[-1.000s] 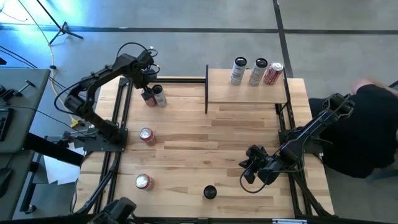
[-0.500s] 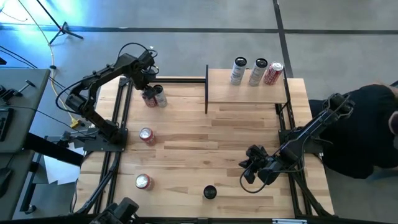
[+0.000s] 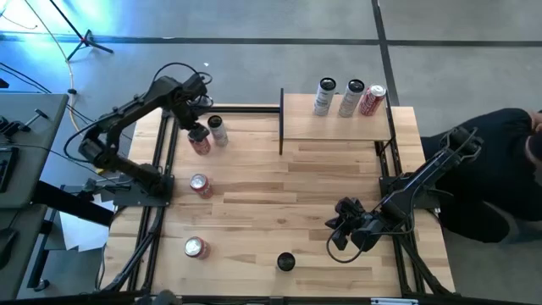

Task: Place canned beverage on shelf
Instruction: Move the red soda to the center of the table

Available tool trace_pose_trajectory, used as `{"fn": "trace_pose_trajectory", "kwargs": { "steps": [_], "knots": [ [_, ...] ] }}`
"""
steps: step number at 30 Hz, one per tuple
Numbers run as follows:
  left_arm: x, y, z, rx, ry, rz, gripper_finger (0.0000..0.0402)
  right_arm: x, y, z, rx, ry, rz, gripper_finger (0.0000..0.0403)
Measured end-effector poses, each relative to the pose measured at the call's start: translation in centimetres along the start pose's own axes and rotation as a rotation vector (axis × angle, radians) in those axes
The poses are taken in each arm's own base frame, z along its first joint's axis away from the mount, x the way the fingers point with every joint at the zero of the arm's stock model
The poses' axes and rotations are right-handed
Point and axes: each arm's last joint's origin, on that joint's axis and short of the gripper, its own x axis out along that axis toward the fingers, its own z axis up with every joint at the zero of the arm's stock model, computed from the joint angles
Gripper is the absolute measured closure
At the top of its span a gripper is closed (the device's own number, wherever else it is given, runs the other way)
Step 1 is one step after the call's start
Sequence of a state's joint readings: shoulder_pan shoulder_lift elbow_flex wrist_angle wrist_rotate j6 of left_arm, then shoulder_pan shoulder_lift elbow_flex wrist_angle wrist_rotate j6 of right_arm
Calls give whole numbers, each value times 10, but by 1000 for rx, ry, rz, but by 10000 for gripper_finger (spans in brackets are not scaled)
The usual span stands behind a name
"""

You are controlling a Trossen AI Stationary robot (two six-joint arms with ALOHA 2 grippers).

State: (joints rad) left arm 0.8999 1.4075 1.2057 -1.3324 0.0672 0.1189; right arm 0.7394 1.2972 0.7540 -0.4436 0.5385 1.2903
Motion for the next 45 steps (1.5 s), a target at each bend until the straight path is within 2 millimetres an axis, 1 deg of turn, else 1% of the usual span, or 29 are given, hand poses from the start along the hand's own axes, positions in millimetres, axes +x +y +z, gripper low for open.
{"fn": "trace_pose_trajectory", "kwargs": {
  "steps": [5, 8, 15, 21, 25, 30, 34, 39, 45],
  "knots": [
    [-18, -27, -16, 38, -73, 0, 208, 0, 0, 0, 0, 0, 0, 402],
    [-24, -45, -24, 71, -100, 11, 208, 0, 0, 0, 0, 0, 0, 402],
    [-23, -87, -34, 135, -82, -4, 208, 0, 0, 0, 0, 0, 0, 402],
    [-30, -124, -32, 266, -72, 38, 208, 0, 0, 0, 0, 0, 0, 402],
    [-35, -150, -22, 348, -55, 89, 208, 0, 0, 0, 1, 0, 0, 402],
    [-36, -181, -4, 435, -31, 137, 208, 0, 0, 0, 1, 0, 0, 402],
    [-40, -202, 14, 493, -48, 148, 208, 0, 0, 0, 0, 0, 0, 402],
    [-48, -227, 40, 529, -118, 118, 208, 0, 0, 0, 0, 0, 0, 402],
    [-41, -258, 71, 583, -135, 96, 208, 0, 0, 0, -19, 1, 0, 402]
  ]
}}
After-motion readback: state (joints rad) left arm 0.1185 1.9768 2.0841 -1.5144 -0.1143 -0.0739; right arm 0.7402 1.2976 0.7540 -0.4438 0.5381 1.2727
